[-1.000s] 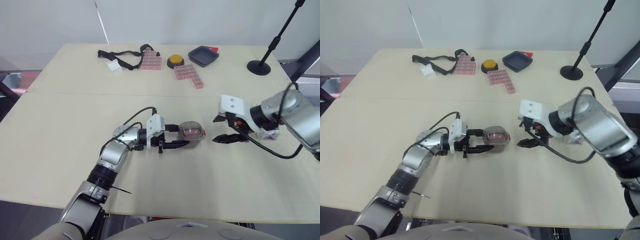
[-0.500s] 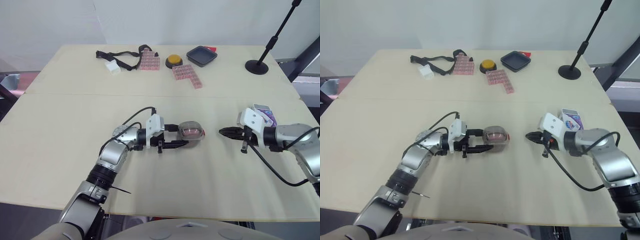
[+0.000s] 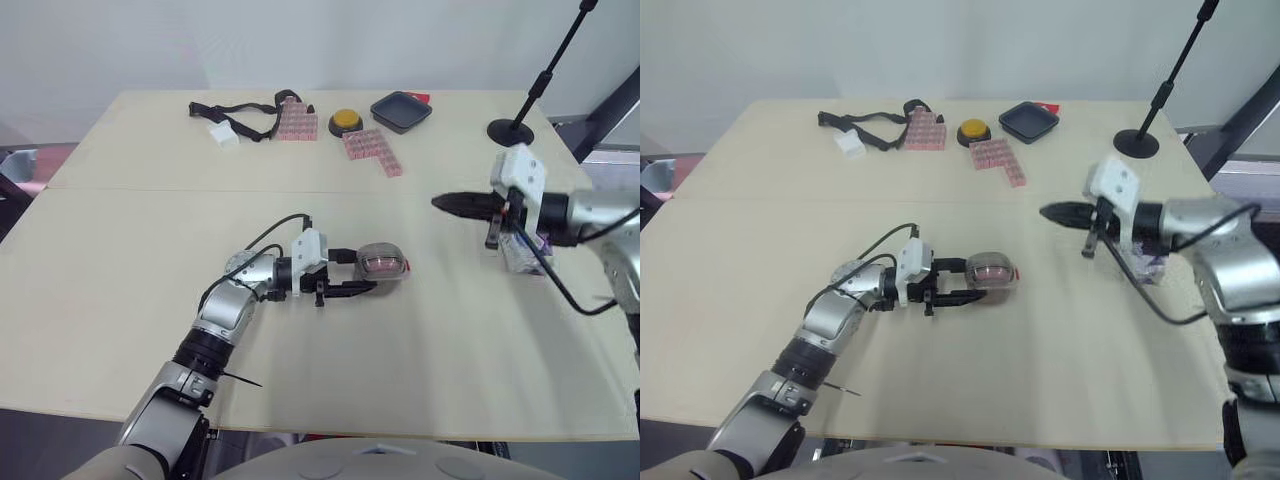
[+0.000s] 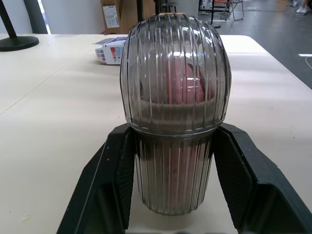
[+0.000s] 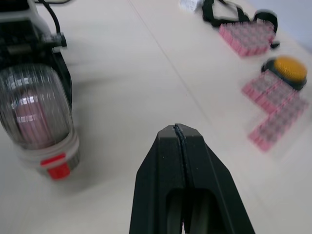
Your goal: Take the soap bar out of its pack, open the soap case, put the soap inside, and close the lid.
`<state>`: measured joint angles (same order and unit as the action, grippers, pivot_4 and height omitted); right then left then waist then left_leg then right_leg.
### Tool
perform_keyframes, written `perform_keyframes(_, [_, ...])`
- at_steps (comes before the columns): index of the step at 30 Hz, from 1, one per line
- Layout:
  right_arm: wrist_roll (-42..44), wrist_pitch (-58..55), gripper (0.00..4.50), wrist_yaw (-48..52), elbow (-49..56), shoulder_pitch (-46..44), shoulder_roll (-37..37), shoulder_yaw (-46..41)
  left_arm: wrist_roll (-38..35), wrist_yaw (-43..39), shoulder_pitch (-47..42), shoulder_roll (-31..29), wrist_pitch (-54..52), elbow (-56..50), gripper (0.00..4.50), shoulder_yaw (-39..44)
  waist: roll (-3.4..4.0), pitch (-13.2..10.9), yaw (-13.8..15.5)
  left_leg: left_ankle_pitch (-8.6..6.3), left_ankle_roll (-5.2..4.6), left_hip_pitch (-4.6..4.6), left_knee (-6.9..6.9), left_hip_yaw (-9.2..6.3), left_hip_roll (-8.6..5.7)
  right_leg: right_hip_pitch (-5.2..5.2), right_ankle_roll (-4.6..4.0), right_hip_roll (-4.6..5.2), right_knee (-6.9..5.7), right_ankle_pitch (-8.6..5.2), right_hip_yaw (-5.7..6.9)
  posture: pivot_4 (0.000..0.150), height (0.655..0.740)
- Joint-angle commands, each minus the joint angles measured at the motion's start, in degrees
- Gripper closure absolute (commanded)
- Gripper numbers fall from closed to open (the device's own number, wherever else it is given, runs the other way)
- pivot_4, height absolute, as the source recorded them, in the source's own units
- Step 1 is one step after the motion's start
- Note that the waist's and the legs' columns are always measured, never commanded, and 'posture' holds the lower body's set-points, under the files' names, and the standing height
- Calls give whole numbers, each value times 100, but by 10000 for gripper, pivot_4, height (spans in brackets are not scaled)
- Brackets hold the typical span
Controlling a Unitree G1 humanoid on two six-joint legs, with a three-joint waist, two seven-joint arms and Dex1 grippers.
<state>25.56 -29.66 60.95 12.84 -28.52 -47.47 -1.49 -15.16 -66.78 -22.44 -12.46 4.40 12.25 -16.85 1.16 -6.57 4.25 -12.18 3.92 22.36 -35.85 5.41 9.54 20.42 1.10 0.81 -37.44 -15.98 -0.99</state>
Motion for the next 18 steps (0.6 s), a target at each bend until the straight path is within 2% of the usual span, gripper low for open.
perform_keyframes(1, [218,-568,44777,35,485,-628,37,351,-7,-7,-60,-31,81,-33,26272,47,0,0,4,0,0,0,-1,0,0,0,0,0,-2,0,0,1500,7400])
perform_keyframes(9, [232,-1362,44777,90,1251,-1341,213,1243,0,26,-67,-22,67,-32,26272,50,0,0,31,0,1,-4,-4,-3,0,5,0,2,-2,0,5,1500,7400])
perform_keyframes(18, [267,-1567,44777,64,1533,-1363,450,1534,-2,40,-56,-27,44,-63,26272,44,0,0,39,0,3,-3,-3,-3,0,6,0,2,-3,0,5,1500,7400])
